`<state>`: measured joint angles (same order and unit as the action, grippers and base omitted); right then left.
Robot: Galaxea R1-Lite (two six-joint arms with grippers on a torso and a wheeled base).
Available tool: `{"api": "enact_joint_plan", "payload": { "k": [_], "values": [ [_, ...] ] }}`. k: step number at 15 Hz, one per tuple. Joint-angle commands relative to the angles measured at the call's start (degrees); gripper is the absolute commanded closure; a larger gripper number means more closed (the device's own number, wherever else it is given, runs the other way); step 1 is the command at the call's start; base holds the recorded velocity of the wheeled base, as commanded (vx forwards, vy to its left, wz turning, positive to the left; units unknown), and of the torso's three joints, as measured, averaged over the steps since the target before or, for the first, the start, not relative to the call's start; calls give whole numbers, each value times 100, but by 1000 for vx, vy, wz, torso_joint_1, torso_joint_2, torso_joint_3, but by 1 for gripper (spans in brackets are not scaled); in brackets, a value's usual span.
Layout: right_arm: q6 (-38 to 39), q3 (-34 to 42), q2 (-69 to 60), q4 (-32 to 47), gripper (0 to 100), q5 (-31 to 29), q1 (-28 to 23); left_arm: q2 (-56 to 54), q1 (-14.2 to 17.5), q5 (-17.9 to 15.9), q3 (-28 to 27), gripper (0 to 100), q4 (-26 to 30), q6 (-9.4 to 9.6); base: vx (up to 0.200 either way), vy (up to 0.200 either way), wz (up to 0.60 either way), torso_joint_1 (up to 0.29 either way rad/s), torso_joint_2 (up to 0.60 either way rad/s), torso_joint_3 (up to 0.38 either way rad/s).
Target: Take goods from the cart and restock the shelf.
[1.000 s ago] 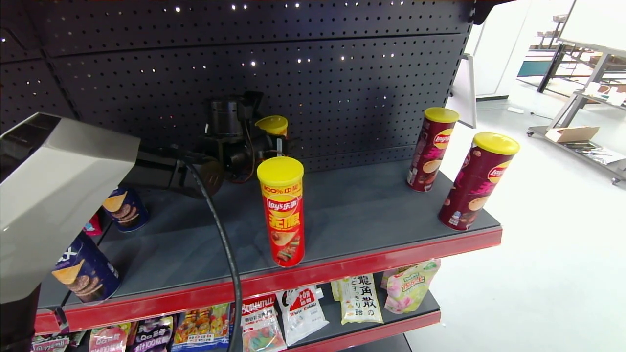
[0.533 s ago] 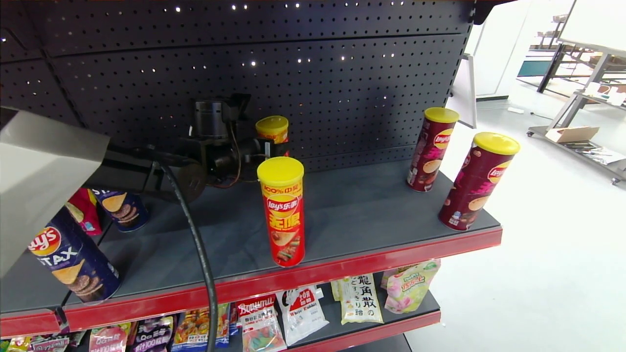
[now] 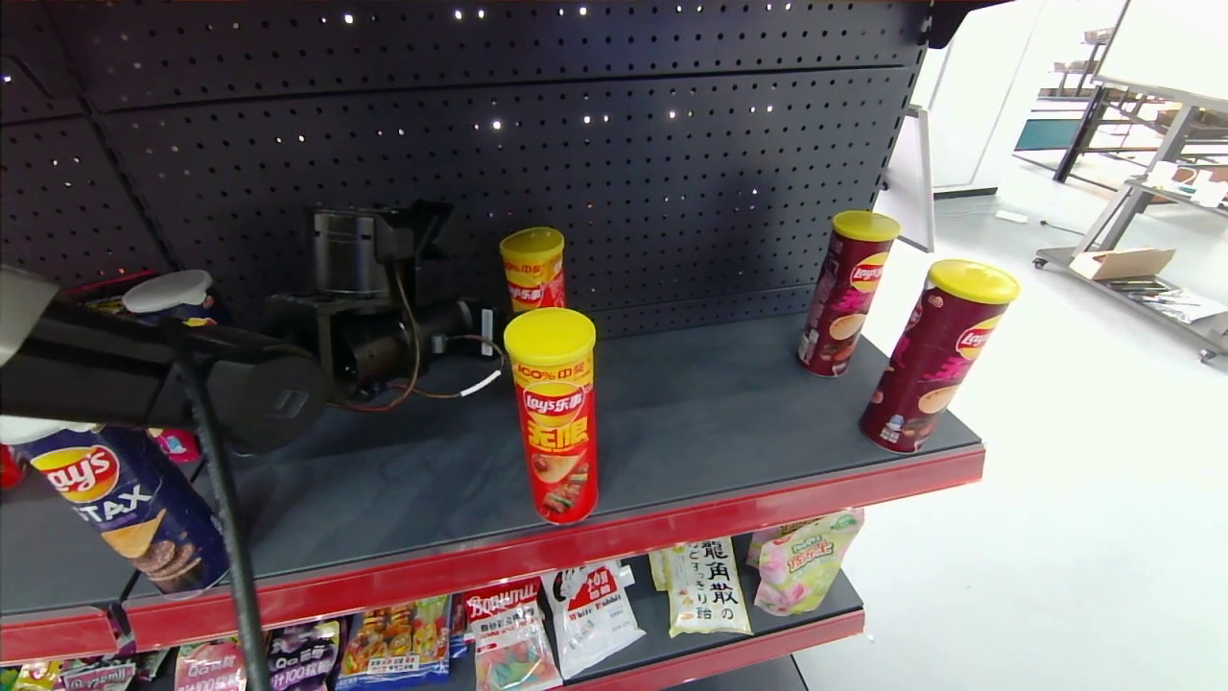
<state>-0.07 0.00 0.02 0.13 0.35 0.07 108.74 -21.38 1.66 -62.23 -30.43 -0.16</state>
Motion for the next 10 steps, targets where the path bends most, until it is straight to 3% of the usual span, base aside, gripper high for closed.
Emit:
{"api": "enact_joint_plan", "payload": {
  "k": [1,6,7,8,9,10],
  "values": [
    [-1,0,-2,-5,0,0,1,-828,-6,1,809,0,2,7,0,0,0,0,0,0],
    [-1,0,-2,-5,0,9,1,-2674,11,63,2646,0,28,51,0,0,0,0,0,0],
    [-1,0,-2,-5,0,9,1,-2674,11,63,2646,0,28,51,0,0,0,0,0,0],
    [-1,0,-2,-5,0,0,1,-3922,2,608,3235,0,441,315,0,0,0,0,0,0],
    [-1,0,-2,-5,0,0,1,-4660,29,775,3472,0,1127,675,0,0,0,0,0,0],
    [-1,0,-2,-5,0,0,1,-5372,143,775,3657,0,1346,824,0,0,0,0,0,0]
  ]
}}
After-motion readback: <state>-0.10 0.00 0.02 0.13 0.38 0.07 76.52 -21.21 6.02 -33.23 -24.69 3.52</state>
